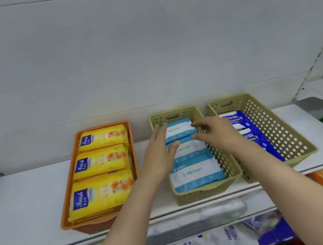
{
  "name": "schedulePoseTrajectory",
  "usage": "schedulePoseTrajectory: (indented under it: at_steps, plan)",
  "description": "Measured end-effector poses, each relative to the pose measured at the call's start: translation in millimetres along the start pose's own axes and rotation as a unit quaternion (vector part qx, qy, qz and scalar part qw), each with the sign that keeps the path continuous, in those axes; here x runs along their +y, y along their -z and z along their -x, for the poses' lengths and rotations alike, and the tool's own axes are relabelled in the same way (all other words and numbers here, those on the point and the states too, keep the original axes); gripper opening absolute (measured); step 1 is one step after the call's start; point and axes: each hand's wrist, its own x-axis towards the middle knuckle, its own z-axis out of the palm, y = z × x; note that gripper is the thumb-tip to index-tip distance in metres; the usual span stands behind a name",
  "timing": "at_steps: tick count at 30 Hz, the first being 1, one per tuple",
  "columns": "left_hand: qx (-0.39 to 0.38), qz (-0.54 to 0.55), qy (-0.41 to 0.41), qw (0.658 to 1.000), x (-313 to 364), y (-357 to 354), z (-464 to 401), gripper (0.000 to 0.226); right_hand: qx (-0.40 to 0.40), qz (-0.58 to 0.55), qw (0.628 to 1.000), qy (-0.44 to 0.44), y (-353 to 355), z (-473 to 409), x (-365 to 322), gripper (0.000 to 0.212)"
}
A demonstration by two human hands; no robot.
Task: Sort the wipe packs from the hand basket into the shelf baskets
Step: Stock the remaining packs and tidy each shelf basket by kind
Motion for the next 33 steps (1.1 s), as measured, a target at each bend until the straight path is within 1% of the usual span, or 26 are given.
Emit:
schedulePoseTrajectory:
  at_steps: [1,3,5,7,8,10,12,17,21,24,26,30,33]
  plan:
    - [0.017,0.022,0.033,0.999,-1.2,-6.5,-2.2,0.062,-0.020,0.009,1.000,0.016,-5.1,-2.0,5.0,0.043]
    - [0.076,0.057,0.071,0.993,-2.9,-19.7,-5.8,0.056,-0.062,0.017,0.997,0.051,-11.0,-11.0,14.9,0.047]
    - [0.120,0.056,0.096,0.987,-5.5,-28.1,-6.6,0.053,-0.099,0.034,0.989,0.102,-17.0,-25.0,18.4,0.052]
    - [0.123,0.047,0.118,0.984,-9.8,-32.8,-6.1,0.051,-0.139,0.071,0.978,0.140,-22.8,-40.3,16.7,0.058]
    - [0.119,0.060,0.128,0.983,-11.9,-34.3,-5.4,0.049,-0.160,0.095,0.971,0.152,-25.8,-47.5,15.2,0.059]
    - [0.115,0.094,0.152,0.977,-13.9,-36.5,-2.6,0.047,-0.193,0.148,0.955,0.170,-32.5,-59.8,13.1,0.057]
    - [0.124,0.113,0.169,0.971,-14.8,-37.0,-0.9,0.046,-0.207,0.189,0.944,0.174,-39.5,-67.6,13.1,0.053]
    - [0.142,0.118,0.176,0.967,-14.0,-38.5,-1.4,0.045,-0.201,0.209,0.943,0.163,-51.4,-73.6,13.9,0.054]
    - [0.139,0.122,0.175,0.967,-13.8,-37.9,-1.3,0.045,-0.206,0.201,0.942,0.173,-44.5,-73.7,11.5,0.057]
    - [0.131,0.135,0.175,0.966,-12.6,-37.0,0.2,0.045,-0.162,0.157,0.955,0.193,-34.9,-63.0,14.1,0.059]
    - [0.126,0.149,0.176,0.965,-12.4,-36.9,-0.2,0.046,-0.143,0.137,0.962,0.190,-33.6,-49.2,18.2,0.058]
    - [0.122,0.153,0.179,0.964,-14.0,-37.9,-1.4,0.047,-0.118,0.184,0.961,0.170,-42.5,-26.9,21.5,0.061]
    - [0.113,0.157,0.175,0.965,-14.8,-38.4,-1.3,0.047,-0.107,0.179,0.967,0.148,-46.5,-28.2,14.8,0.063]
